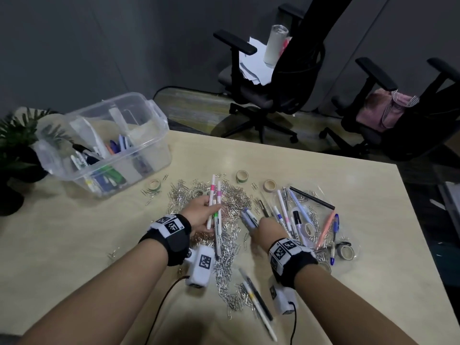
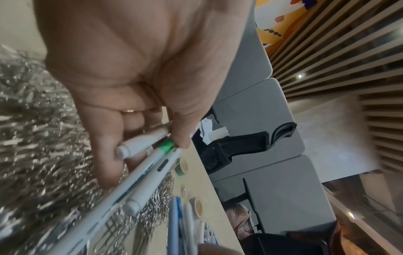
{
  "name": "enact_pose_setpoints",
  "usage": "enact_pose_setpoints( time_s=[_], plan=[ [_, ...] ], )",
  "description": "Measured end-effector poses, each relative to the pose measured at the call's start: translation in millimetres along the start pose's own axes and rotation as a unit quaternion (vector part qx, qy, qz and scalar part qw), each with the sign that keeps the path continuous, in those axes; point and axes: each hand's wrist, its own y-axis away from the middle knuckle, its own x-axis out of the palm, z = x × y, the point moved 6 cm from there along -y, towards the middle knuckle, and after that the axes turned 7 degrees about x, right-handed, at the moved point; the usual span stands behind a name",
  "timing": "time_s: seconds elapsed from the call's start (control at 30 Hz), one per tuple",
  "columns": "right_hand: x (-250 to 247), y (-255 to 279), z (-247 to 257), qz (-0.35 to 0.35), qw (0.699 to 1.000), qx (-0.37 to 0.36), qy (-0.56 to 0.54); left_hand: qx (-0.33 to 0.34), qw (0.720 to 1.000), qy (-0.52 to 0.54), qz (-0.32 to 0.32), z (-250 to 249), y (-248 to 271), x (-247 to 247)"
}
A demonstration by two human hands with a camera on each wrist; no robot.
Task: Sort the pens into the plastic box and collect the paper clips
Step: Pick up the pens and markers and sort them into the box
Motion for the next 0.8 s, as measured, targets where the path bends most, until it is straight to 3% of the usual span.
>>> enact_pose_setpoints(
  time_s=[0.17, 0.3, 0.5, 0.63, 0.8],
  plan=[
    [-43, 7, 47, -0.112, 0.983, -0.047, -0.141, 0.064, 0.998, -0.005, 0.0, -27, 13, -37],
    [-78, 19, 105, -0.157, 0.958, -0.106, -0.214, 0.127, 0.991, -0.03, -0.018, -58, 25, -80],
    [-111, 21, 208, -0.144, 0.948, -0.167, -0.232, 0.157, 0.987, -0.007, -0.042, -86, 45, -170],
    [-131, 31, 273, -0.147, 0.918, -0.239, -0.281, 0.173, 0.982, 0.05, -0.06, -94, 54, -229],
    [-133, 29, 331, -0.121, 0.892, -0.276, -0.336, 0.191, 0.968, 0.095, -0.132, -98, 63, -292]
  ],
)
